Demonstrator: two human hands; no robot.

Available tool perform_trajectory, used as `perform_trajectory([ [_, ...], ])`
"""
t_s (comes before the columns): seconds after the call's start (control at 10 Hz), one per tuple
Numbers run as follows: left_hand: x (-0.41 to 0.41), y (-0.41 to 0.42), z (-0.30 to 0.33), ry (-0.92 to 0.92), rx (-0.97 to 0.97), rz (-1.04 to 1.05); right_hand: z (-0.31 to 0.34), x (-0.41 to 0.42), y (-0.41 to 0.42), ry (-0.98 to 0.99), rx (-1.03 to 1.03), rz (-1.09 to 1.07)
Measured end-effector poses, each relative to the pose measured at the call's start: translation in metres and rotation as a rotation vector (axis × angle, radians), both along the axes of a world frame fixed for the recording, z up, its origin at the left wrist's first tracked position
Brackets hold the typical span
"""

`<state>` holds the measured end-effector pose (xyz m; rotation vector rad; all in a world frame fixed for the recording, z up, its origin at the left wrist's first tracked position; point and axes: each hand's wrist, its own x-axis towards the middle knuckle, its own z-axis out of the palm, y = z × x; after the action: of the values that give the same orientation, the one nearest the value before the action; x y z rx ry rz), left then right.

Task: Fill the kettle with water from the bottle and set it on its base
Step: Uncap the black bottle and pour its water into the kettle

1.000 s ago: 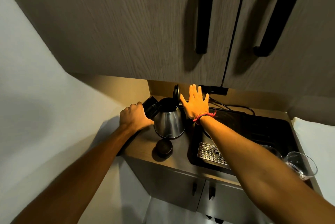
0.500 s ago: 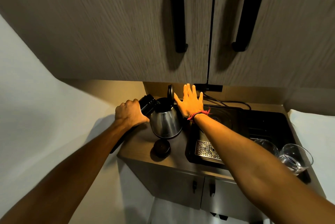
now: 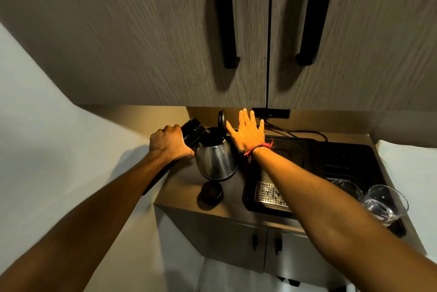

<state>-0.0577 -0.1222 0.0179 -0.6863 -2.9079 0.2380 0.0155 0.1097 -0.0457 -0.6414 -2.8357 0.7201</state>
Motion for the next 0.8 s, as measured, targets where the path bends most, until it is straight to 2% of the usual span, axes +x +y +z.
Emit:
perform_trajectory([
  [0.8, 0.0034, -0.001, -0.0033, -0.001, 0.001, -0.008, 0.0027, 0.0022, -0.003, -0.05, -0.004, -0.001],
])
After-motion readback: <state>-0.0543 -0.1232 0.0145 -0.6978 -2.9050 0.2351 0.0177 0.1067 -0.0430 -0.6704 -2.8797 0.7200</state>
